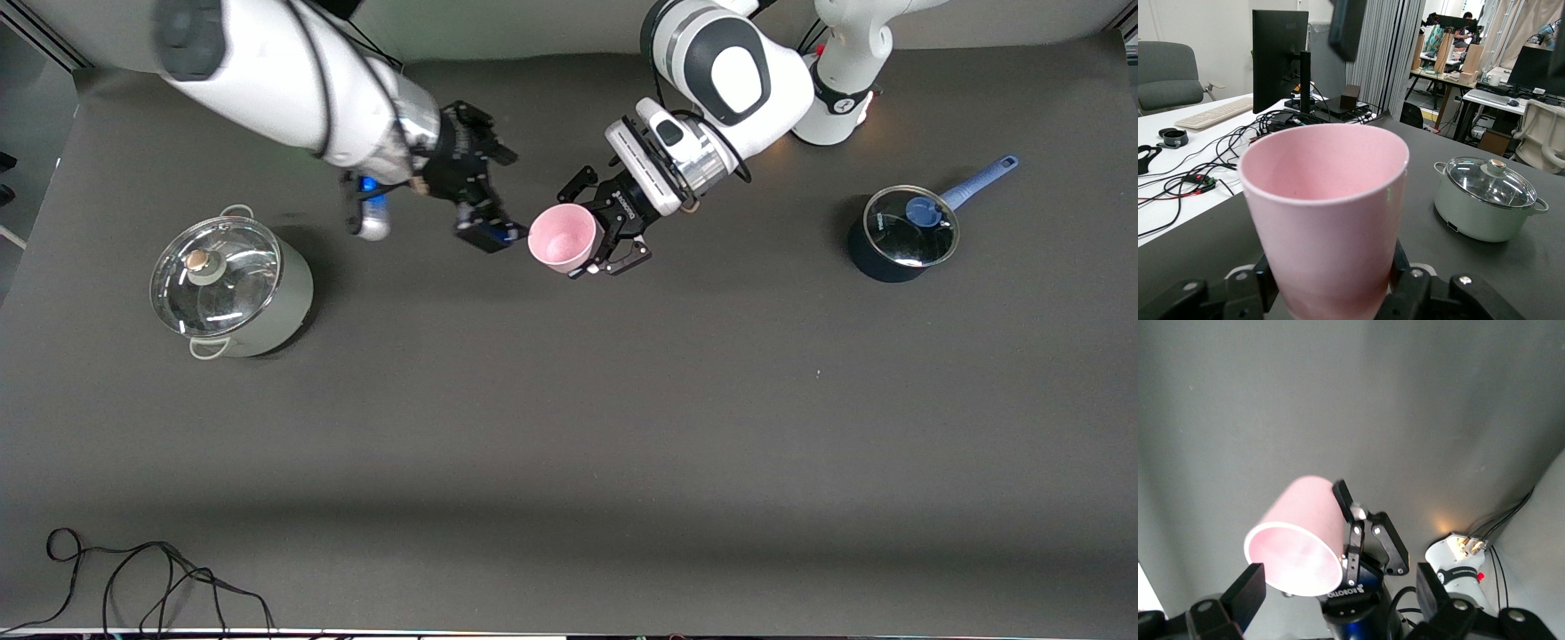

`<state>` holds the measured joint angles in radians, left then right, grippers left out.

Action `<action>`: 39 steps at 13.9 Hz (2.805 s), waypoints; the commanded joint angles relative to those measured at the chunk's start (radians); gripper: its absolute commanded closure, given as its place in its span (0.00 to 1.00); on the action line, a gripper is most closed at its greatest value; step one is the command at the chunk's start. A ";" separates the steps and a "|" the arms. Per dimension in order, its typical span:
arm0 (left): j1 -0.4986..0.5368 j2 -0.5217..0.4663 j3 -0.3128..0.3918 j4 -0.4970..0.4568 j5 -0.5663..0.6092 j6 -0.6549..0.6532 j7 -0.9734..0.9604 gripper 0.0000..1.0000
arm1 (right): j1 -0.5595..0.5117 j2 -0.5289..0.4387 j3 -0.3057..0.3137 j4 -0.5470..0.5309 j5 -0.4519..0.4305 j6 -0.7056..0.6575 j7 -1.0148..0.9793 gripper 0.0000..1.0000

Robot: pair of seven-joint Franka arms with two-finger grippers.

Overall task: Transfer pink cup from left to right arm
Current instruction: 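Carry the cup to table center while the right gripper approaches, then close the right gripper on the pink cup beside the left gripper, then open the left gripper while the right gripper pulls the cup away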

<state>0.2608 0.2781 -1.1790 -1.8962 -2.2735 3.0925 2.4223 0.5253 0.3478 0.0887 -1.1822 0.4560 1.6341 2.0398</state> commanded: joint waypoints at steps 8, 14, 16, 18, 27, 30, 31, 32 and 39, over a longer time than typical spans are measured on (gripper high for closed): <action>-0.020 0.001 0.015 0.022 -0.018 0.023 -0.002 0.66 | 0.099 0.122 -0.006 0.127 -0.114 -0.030 -0.144 0.29; -0.020 0.001 0.016 0.022 -0.018 0.023 -0.002 0.65 | 0.093 0.115 -0.009 0.128 -0.115 -0.040 -0.188 1.00; -0.020 0.003 0.016 0.022 -0.018 0.023 -0.003 0.65 | 0.091 0.114 -0.012 0.128 -0.115 -0.053 -0.216 1.00; -0.018 0.003 0.016 0.022 -0.018 0.023 -0.003 0.62 | 0.088 0.114 -0.012 0.128 -0.115 -0.054 -0.220 1.00; -0.017 0.027 0.018 0.035 -0.017 0.021 -0.015 0.00 | 0.056 0.111 -0.021 0.133 -0.115 -0.103 -0.341 1.00; -0.008 0.044 0.019 0.029 -0.014 0.021 -0.015 0.00 | 0.007 0.106 -0.021 0.133 -0.118 -0.176 -0.476 1.00; -0.006 0.059 0.033 0.026 -0.014 0.021 -0.015 0.00 | -0.017 0.106 -0.021 0.133 -0.131 -0.213 -0.550 1.00; -0.006 0.073 0.056 0.025 -0.014 0.023 -0.015 0.00 | -0.043 0.105 -0.021 0.133 -0.146 -0.249 -0.631 1.00; 0.102 0.163 0.165 0.014 0.032 0.025 -0.017 0.00 | -0.270 0.048 -0.041 0.084 -0.255 -0.480 -1.250 1.00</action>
<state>0.3027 0.4189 -1.0030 -1.8858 -2.2649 3.1102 2.3991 0.2912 0.4276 0.0496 -1.0696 0.2648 1.1904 0.9508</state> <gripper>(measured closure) 0.000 0.943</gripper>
